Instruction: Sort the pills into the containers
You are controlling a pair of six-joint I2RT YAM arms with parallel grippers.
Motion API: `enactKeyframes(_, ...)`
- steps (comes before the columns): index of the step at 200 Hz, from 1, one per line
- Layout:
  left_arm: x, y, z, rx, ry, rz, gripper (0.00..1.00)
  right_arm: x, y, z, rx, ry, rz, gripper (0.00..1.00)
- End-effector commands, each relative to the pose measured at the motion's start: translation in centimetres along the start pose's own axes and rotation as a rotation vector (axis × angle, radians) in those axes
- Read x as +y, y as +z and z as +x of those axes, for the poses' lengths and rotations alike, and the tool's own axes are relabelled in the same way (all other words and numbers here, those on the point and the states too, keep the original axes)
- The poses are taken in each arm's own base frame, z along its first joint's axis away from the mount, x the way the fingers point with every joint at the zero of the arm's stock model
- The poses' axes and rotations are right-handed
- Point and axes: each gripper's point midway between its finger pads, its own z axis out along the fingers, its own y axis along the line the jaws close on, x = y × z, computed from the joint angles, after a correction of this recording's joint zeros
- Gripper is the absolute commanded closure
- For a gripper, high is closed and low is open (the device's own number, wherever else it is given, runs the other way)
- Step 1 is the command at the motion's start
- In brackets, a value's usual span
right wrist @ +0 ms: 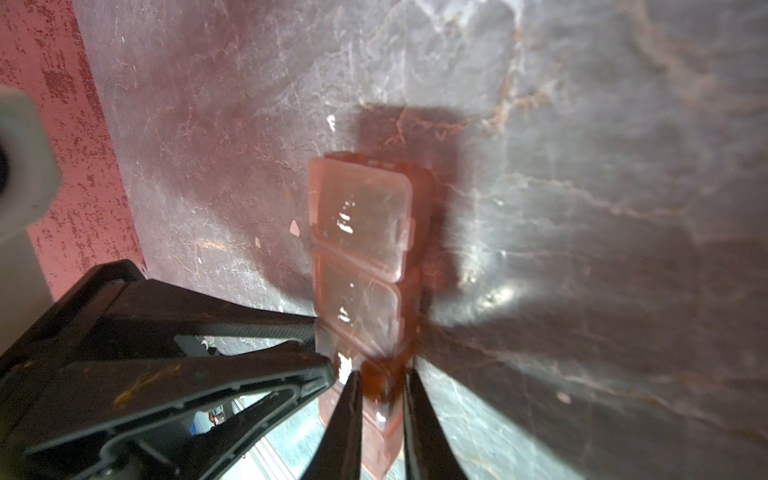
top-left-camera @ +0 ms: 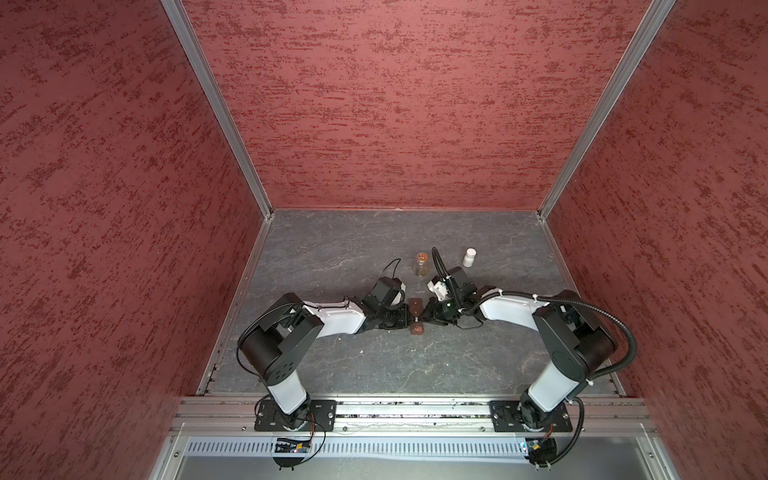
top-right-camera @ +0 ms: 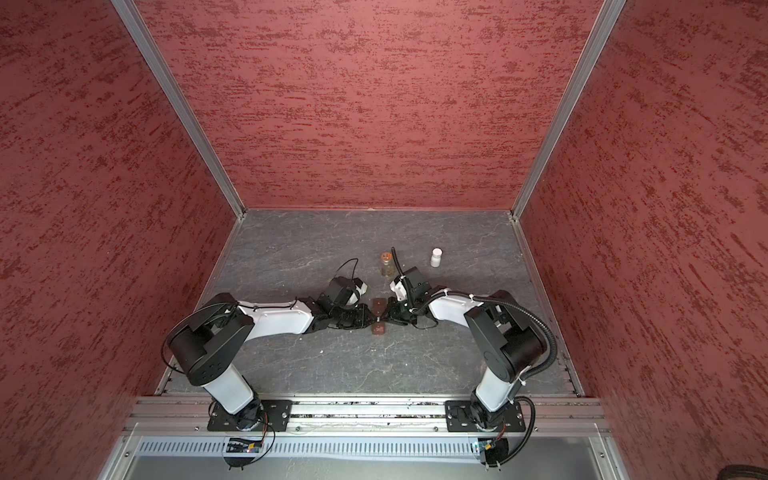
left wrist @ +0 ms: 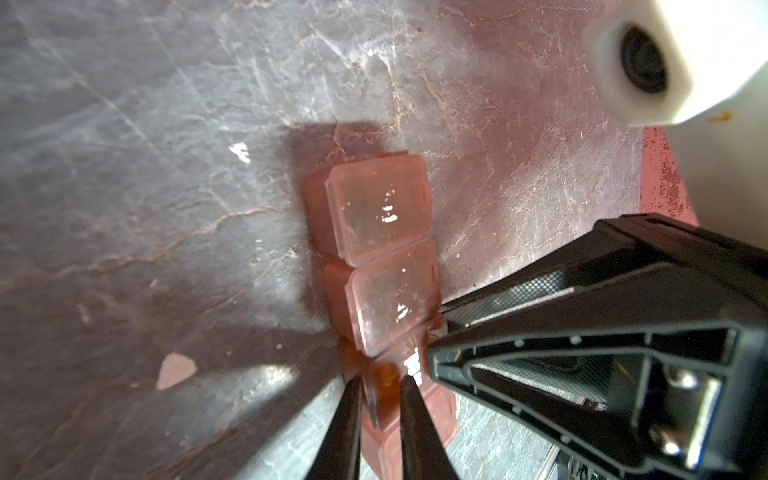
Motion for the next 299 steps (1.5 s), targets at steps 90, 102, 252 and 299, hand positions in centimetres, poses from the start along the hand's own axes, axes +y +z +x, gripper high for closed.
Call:
enactKeyframes(90,1.6,1.4,2.9,0.099,-0.012,-0.046,0.82,-2.4,1.3,1.6,0.029,0.028,0.080,0.84)
enactKeyframes(102,1.4,0.7,1.9,0.069,-0.004,-0.052,0.78,-2.0,0.4,0.7,-0.010,0.011,0.103,0.81)
enactKeyframes(252,6.4,-22.6,-10.5,-0.842,0.045,-0.286,0.36,-3.5,-25.9,-8.2,-1.040,-0.191,0.584,0.61)
enactKeyframes(299,12.8,-27.6,-9.7,-1.131,0.013,-0.547,0.19,-6.5,-30.5,-7.0,-1.377,-0.275,0.742,0.30)
